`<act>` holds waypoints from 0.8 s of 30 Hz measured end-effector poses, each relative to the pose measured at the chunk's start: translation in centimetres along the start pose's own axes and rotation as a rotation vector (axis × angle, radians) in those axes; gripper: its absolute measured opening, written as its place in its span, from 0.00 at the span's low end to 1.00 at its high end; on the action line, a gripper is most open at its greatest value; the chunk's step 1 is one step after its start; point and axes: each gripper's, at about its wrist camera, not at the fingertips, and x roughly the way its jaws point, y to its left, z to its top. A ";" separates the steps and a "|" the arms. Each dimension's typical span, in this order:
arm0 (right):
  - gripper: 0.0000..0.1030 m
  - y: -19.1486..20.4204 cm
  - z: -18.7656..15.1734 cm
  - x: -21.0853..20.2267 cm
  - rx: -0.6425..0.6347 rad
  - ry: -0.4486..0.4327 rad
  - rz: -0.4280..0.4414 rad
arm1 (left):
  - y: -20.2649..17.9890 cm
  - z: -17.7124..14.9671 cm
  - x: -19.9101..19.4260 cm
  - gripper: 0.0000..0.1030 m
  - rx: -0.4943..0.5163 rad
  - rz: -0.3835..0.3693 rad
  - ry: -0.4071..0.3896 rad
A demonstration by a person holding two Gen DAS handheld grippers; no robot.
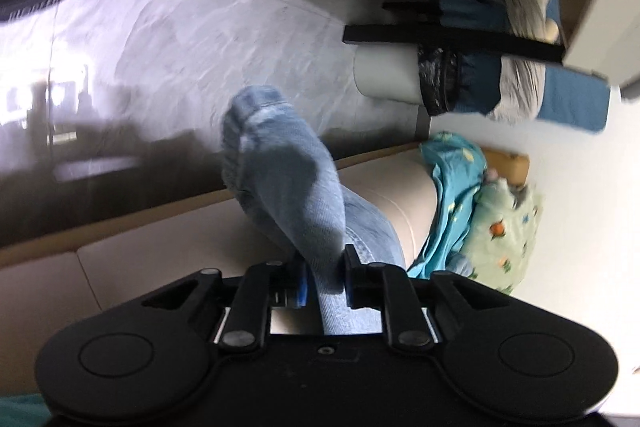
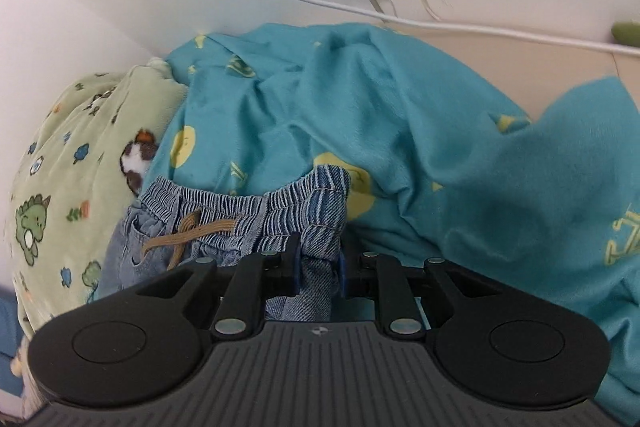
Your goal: Fold clothes
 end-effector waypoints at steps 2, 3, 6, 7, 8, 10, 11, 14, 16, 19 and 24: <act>0.18 0.5 -0.3 -0.4 -0.028 -0.004 -0.012 | 0.1 0.0 -0.5 0.31 0.014 0.009 -0.011; 0.20 0.7 -0.3 -0.5 -0.043 -0.003 -0.021 | -0.2 -0.1 -1.0 0.39 0.036 0.028 -0.028; 0.31 1.6 -0.9 -1.6 -0.122 -0.026 -0.075 | -2.2 -1.0 -2.8 0.50 0.153 0.086 -0.084; 0.35 1.9 -1.1 -2.0 -0.149 -0.035 -0.094 | -2.9 -1.3 -3.4 0.55 0.196 0.103 -0.101; 0.42 2.0 -1.3 -2.5 -0.163 -0.053 -0.090 | -3.6 -1.7 -4.0 0.56 0.237 0.118 -0.117; 0.51 2.6 -1.8 -4.1 -0.198 -0.115 -0.078 | -5.4 -2.9 -5.0 0.58 0.327 0.140 -0.138; 0.58 2.9 -2.1 -4.9 -0.215 -0.147 -0.071 | -6.4 -3.6 -5.4 0.59 0.375 0.152 -0.148; 0.61 4.8 -3.4 -6.5 -0.323 -0.212 -0.027 | -9.7 -6.0 -5.3 0.60 0.496 0.167 -0.168; 0.61 6.7 -5.0 -7.3 -0.413 -0.229 0.034 | -12.2 -7.8 -4.3 0.60 0.567 0.157 -0.155; 0.61 9.3 -8.9 -7.7 -0.552 -0.214 0.126 | -15.8 -10.4 -1.1 0.60 0.628 0.128 -0.096; 0.60 12.2 -15.2 -5.9 -0.685 -0.096 0.264 | -20.9 -13.9 6.6 0.60 0.662 0.113 0.033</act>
